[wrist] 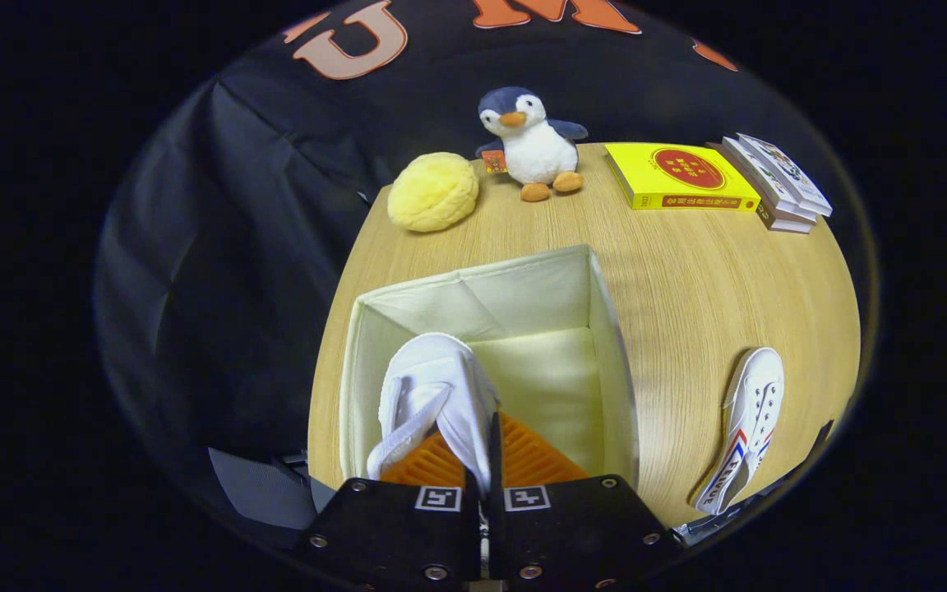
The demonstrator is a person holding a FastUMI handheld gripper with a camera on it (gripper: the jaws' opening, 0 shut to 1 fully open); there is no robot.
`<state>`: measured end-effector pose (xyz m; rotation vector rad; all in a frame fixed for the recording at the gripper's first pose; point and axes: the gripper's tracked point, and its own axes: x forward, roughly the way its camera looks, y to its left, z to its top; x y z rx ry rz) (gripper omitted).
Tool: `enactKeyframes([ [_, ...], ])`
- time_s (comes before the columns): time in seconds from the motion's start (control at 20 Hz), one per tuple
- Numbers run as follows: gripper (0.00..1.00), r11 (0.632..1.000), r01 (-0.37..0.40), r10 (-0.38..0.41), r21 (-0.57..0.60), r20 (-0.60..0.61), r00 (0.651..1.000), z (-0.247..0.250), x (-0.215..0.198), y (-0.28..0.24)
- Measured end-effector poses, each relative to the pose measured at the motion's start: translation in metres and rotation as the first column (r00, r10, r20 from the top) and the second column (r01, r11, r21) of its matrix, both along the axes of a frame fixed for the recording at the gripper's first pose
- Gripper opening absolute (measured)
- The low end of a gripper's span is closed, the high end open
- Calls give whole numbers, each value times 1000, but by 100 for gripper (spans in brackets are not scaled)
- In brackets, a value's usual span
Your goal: Open the storage box then place both shoes into the box .Put the left shoe in first, then the right shoe, with the right side of both shoes facing outward in a uniform manner.
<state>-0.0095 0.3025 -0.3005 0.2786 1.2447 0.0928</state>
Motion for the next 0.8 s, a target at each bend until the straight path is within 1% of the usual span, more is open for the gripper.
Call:
enactKeyframes([
  [0.2, 5, 999, 34, -36, -38, -64, 997, -33, 3, 2],
  [0.3, 5, 999, 18, -25, -50, -134, 991, -47, -13, 7],
  [0.4, 5, 999, 13, -22, -50, -175, 984, -61, -26, 16],
  [0.45, 5, 998, 21, -31, -61, -185, 982, -65, -28, 15],
  [0.5, 5, 998, 45, -54, -54, -188, 981, -71, -27, 19],
  [0.6, 5, 996, 81, -87, -45, -168, 982, -75, -20, 18],
  [0.7, 7, 996, 90, -92, -18, -145, 985, -73, -17, 20],
  [0.8, 18, 995, 72, -60, 67, -167, 984, -66, -27, 35],
])
